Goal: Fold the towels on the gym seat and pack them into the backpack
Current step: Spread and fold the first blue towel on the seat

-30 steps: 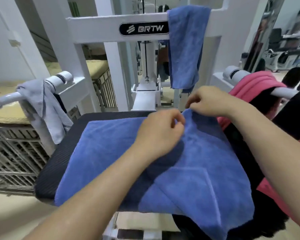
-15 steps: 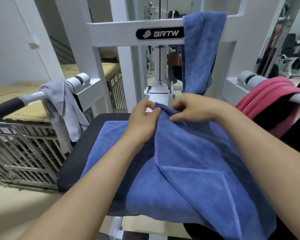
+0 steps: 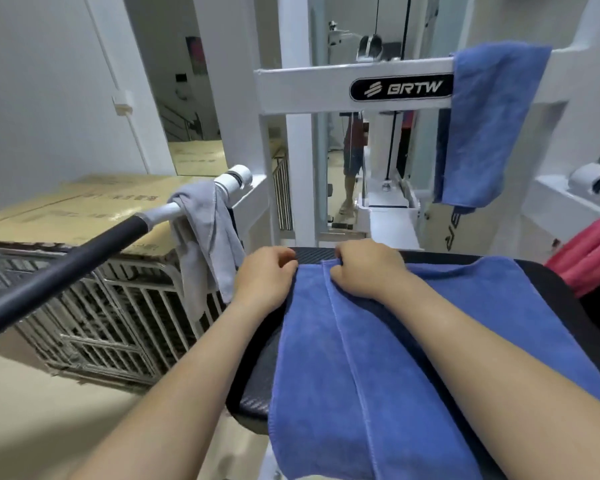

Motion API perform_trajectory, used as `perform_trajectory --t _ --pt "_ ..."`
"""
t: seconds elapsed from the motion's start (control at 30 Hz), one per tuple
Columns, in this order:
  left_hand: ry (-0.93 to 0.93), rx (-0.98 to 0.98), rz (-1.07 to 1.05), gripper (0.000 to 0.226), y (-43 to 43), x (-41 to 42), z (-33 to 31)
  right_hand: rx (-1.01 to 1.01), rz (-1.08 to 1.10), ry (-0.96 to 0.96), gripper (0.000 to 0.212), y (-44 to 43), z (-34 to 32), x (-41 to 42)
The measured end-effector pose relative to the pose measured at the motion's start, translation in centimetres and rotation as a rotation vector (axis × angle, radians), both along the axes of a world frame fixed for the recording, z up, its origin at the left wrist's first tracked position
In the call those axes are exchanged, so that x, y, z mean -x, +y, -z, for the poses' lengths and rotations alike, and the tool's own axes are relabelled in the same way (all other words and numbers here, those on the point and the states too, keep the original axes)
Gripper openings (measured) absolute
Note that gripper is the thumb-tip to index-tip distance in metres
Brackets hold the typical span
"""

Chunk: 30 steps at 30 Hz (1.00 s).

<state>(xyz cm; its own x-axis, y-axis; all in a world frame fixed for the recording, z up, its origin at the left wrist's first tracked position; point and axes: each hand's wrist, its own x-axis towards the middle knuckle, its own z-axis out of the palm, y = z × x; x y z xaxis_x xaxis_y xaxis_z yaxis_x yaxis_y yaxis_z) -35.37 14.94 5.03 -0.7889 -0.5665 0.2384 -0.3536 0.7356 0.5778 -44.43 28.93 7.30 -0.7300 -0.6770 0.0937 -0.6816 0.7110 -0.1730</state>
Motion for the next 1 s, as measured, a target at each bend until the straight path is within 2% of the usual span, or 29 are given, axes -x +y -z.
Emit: perform_trajectory --t 0.1,0.17,0.27,0.3,0.33,0.43,0.5,0.6,0.73,0.83,0.93,1.0 --pt "-0.063 0.127 0.070 0.017 -0.5 0.9 -0.2 -0.018 0.034 -0.005 0.013 -0.4 -0.4 -0.4" --pt "-0.075 0.145 0.085 0.012 -0.6 1.0 -0.3 -0.003 0.004 -0.026 0.011 -0.4 -0.5 -0.4" --pt "-0.086 0.214 0.135 0.014 -0.7 0.5 -0.2 0.145 -0.068 -0.072 0.013 -0.3 -0.3 -1.0" --pt "-0.045 0.158 0.165 0.015 -0.7 0.3 -0.3 0.233 -0.092 -0.124 0.016 -0.3 -0.4 -1.4" --pt "0.043 0.005 0.192 0.016 -0.8 0.1 -0.4 0.338 -0.108 -0.197 0.017 -0.3 -0.7 -2.0" --pt "0.320 -0.721 0.231 0.012 -0.3 -1.2 -1.6 0.607 -0.107 -0.472 0.010 0.1 -1.5 -3.6" --pt "0.383 -0.908 0.294 0.006 0.3 -2.4 -2.0 0.724 -0.072 -0.621 0.009 0.5 -1.5 -4.4" --pt "0.424 -0.931 0.372 0.015 1.0 -4.0 -2.4 0.835 -0.010 -0.684 0.010 0.8 -1.3 -5.5" --pt "0.444 -0.904 0.406 0.018 1.0 -5.0 -2.7 0.879 0.009 -0.635 0.012 0.7 -1.5 -6.5" --pt "0.428 -0.866 0.423 0.012 0.8 -5.3 -3.0 0.862 0.009 -0.578 0.011 0.7 -1.7 -6.8" --pt "0.421 -0.714 0.377 0.014 0.8 -5.3 -3.1 0.779 -0.002 -0.470 0.012 0.6 -2.1 -7.1" --pt "0.429 -0.657 0.356 0.018 0.8 -5.3 -3.2 0.573 -0.063 -0.361 0.013 0.7 -3.2 -7.0"
